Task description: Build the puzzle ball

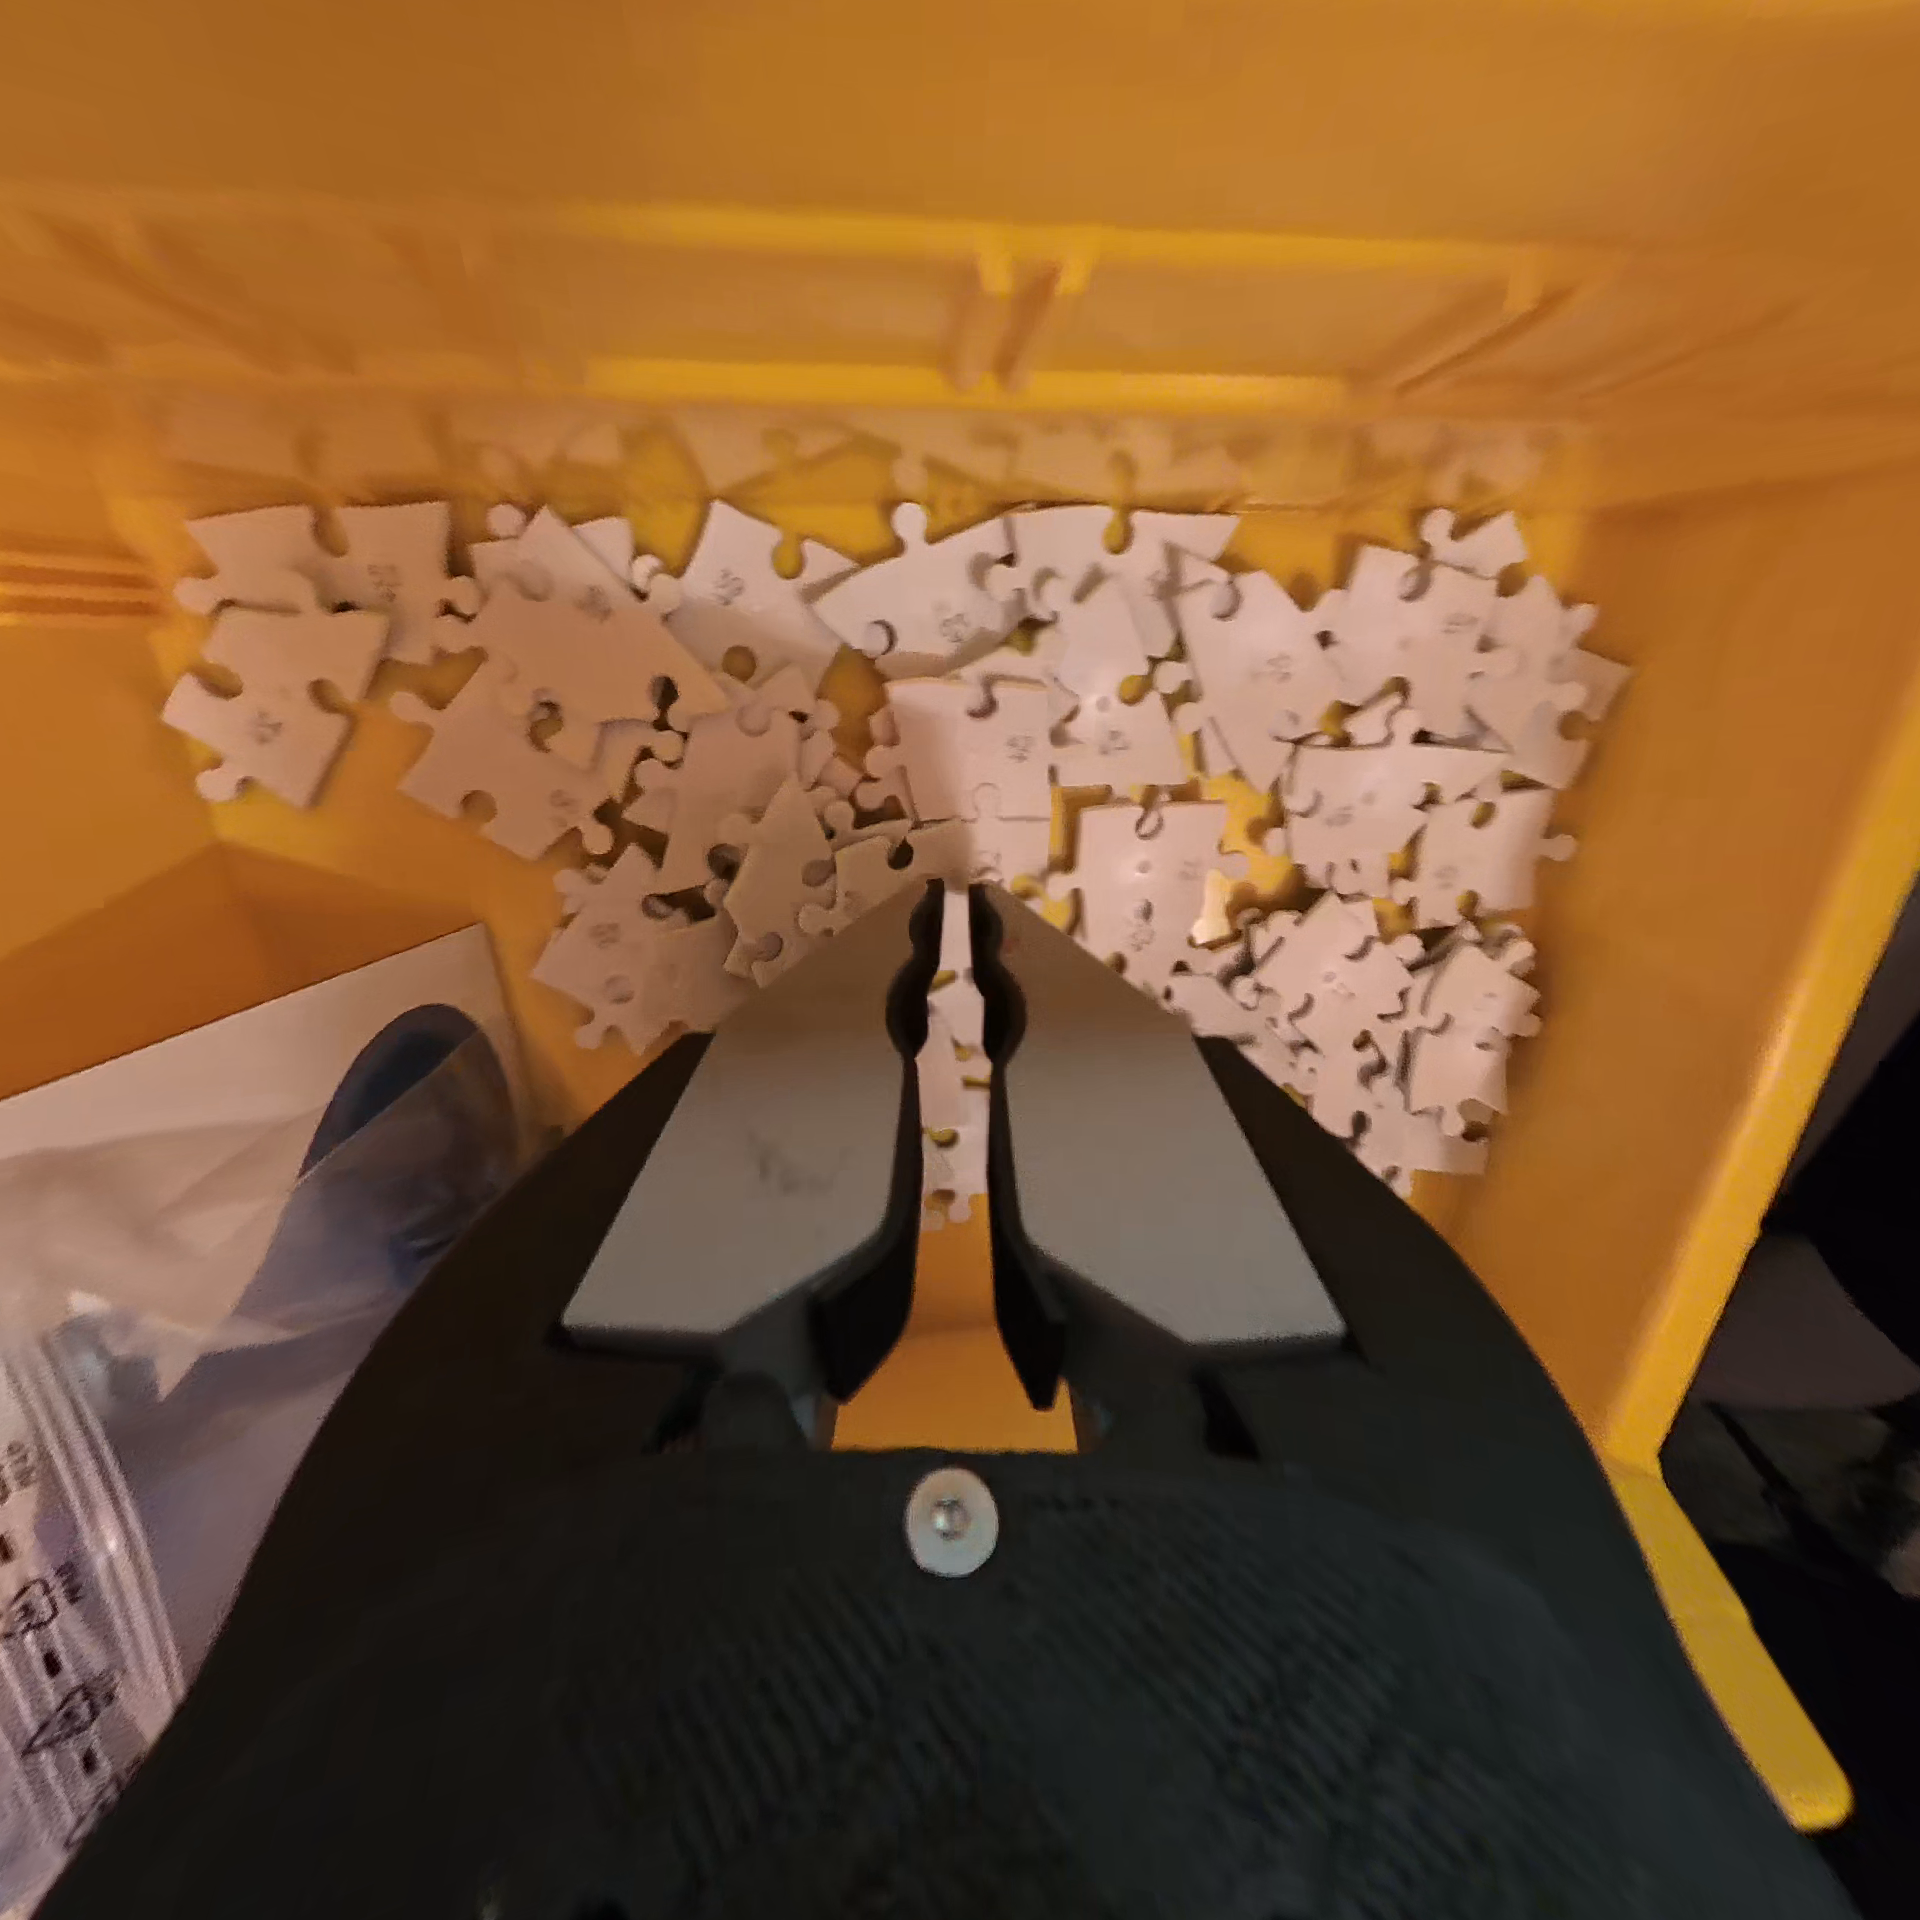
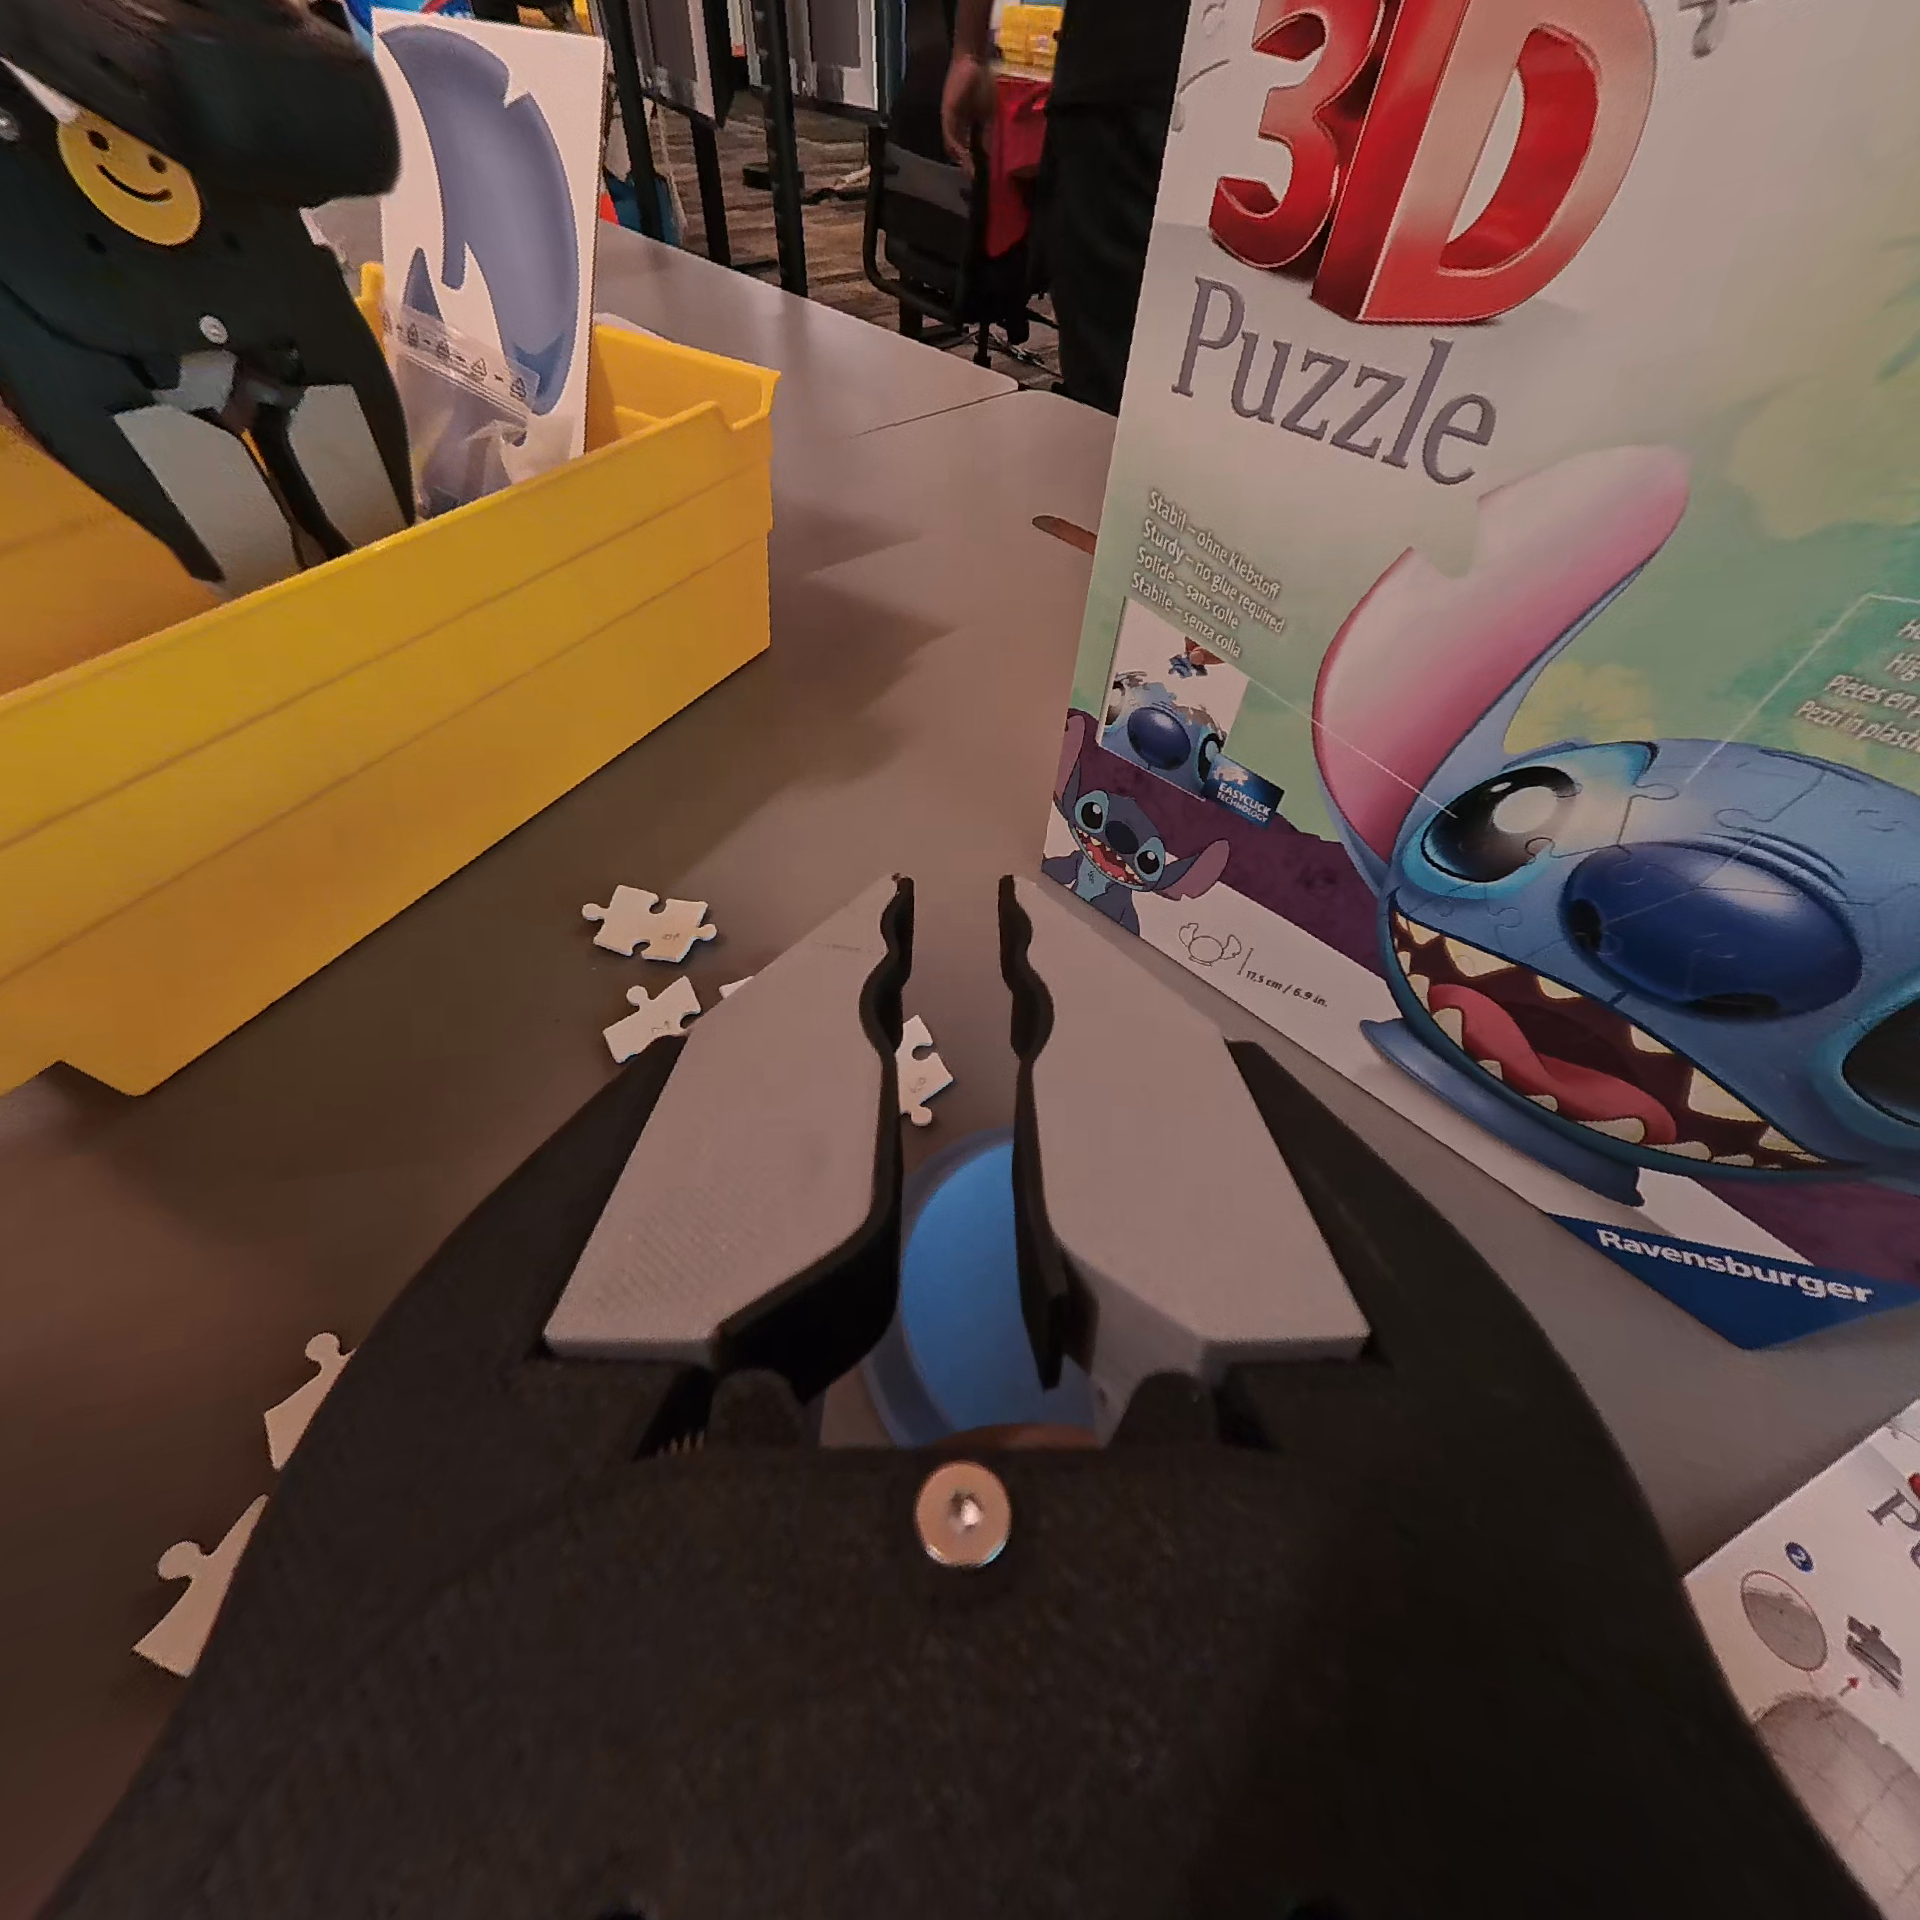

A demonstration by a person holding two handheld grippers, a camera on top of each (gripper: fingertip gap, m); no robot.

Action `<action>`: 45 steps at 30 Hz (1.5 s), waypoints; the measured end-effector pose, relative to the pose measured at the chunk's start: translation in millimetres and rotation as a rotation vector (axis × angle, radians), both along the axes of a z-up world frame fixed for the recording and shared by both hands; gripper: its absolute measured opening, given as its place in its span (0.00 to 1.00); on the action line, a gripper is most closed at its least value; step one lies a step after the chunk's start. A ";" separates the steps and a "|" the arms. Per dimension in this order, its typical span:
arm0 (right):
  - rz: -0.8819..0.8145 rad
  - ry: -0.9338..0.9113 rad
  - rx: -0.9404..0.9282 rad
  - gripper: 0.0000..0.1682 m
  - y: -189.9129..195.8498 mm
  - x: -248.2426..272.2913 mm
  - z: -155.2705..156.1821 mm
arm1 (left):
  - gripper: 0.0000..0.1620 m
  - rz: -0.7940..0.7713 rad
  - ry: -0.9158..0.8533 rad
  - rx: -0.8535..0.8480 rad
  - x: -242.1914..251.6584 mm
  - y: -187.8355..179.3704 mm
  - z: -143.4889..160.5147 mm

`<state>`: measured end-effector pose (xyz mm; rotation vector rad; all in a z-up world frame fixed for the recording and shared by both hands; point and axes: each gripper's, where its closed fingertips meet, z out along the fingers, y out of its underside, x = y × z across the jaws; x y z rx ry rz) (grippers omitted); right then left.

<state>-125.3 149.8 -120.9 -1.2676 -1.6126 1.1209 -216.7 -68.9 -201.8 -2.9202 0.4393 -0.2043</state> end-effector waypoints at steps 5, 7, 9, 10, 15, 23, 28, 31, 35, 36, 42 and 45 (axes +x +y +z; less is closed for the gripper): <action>0.004 -0.007 0.004 0.08 -1.2 -0.5 -2.0 | 0.00 0.027 0.008 0.013 -7.6 2.8 -0.1; 0.003 -0.006 0.003 0.08 -0.9 -0.5 -1.8 | 0.00 0.024 0.016 0.015 -8.6 3.0 0.0; 0.002 -0.005 0.002 0.08 -0.5 -0.5 -1.7 | 0.00 0.029 0.034 0.018 -11.7 3.3 0.2; 0.002 -0.006 0.001 0.08 -0.4 -0.5 -1.9 | 0.00 0.034 0.045 0.021 -14.0 3.6 0.4; 0.003 -0.005 0.004 0.08 -1.0 -0.4 -1.4 | 0.10 0.043 0.075 0.027 -18.7 3.7 2.3; 0.001 -0.002 0.004 0.08 -0.4 0.0 -0.6 | 0.15 -0.058 -0.111 0.034 20.0 -1.7 12.7; -0.001 -0.005 0.001 0.08 0.5 -0.2 -1.3 | 0.17 -0.102 -0.088 -0.035 29.8 -8.7 0.5; -0.002 -0.003 0.000 0.08 0.8 0.0 -0.8 | 0.16 -0.096 -0.090 -0.035 30.9 -7.0 -0.8; -0.003 -0.003 -0.001 0.08 1.5 0.0 -0.7 | 0.05 -0.091 -0.063 -0.030 25.3 -5.0 -2.9; -0.004 -0.003 -0.002 0.08 1.7 0.0 -0.8 | 0.02 -0.079 -0.052 -0.024 21.7 -3.8 -2.9; -0.008 -0.004 -0.004 0.08 3.2 0.0 -1.0 | 0.06 0.025 -0.013 0.033 -5.3 1.6 8.4; -0.008 -0.005 -0.005 0.08 3.6 -0.1 -1.2 | 0.07 0.041 -0.008 0.072 -10.5 0.8 21.1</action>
